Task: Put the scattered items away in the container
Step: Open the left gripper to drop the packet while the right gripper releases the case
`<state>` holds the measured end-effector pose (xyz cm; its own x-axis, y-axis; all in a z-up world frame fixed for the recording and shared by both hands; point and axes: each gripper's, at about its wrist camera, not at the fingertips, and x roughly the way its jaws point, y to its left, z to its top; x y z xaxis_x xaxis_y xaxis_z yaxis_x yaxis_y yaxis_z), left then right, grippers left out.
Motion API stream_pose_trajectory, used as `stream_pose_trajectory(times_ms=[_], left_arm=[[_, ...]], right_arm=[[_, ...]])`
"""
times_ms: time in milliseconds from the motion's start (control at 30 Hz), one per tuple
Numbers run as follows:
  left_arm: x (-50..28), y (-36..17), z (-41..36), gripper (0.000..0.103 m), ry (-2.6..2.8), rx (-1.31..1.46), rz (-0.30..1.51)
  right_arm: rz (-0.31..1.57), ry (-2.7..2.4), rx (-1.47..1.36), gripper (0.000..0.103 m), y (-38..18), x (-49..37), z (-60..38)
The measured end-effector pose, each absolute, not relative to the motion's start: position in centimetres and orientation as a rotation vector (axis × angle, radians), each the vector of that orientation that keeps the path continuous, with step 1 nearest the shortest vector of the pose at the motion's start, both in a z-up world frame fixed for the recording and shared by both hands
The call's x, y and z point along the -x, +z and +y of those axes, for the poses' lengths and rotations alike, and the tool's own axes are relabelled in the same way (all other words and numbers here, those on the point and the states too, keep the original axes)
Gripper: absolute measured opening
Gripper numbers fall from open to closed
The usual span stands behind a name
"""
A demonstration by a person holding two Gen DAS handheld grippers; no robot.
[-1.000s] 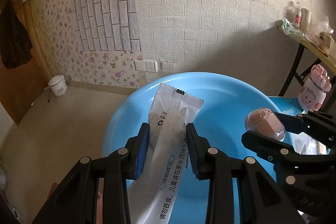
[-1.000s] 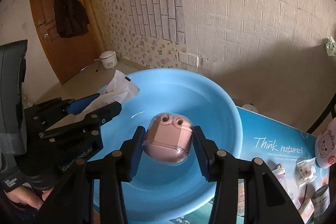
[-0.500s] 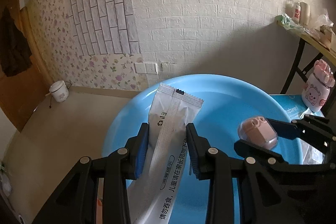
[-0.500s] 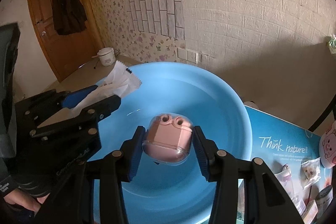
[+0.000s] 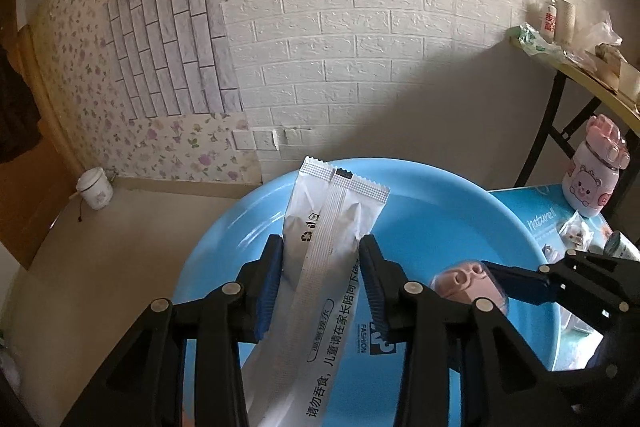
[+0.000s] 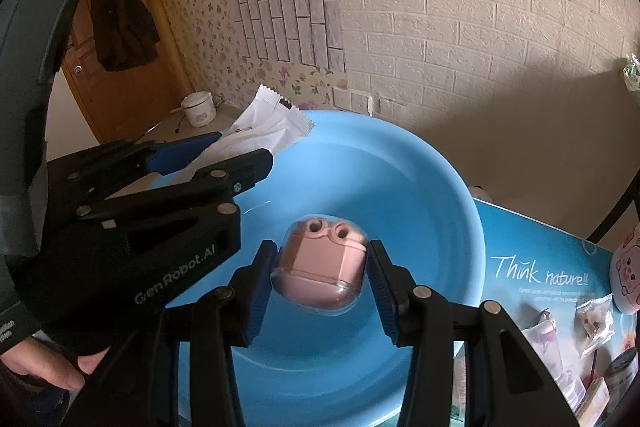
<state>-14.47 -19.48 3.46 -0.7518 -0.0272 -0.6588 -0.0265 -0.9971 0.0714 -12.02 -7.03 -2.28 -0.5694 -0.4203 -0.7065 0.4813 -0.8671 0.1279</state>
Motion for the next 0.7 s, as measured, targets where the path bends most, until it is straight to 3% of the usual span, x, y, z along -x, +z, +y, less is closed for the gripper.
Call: stream_pose_trajectory(times_ms=[133,233,700], left_arm=[[14.2,3.4,-19.8,0.048,-2.924,-1.118,-0.115],[14.3,3.7,-20.0,0.082,-2.915,-1.134,-0.096],[12.9,5.0,-22.0,0.083,-2.903,-1.047,-0.023]], right_arm=[[0.101,-2.403,-1.064,0.047,-2.5,12.0,-6.9],[0.105,-2.399,-1.069,0.047,-2.6,11.7,-6.8],[0.114,-2.394,-1.078,0.047,-2.7,11.5,-6.8]])
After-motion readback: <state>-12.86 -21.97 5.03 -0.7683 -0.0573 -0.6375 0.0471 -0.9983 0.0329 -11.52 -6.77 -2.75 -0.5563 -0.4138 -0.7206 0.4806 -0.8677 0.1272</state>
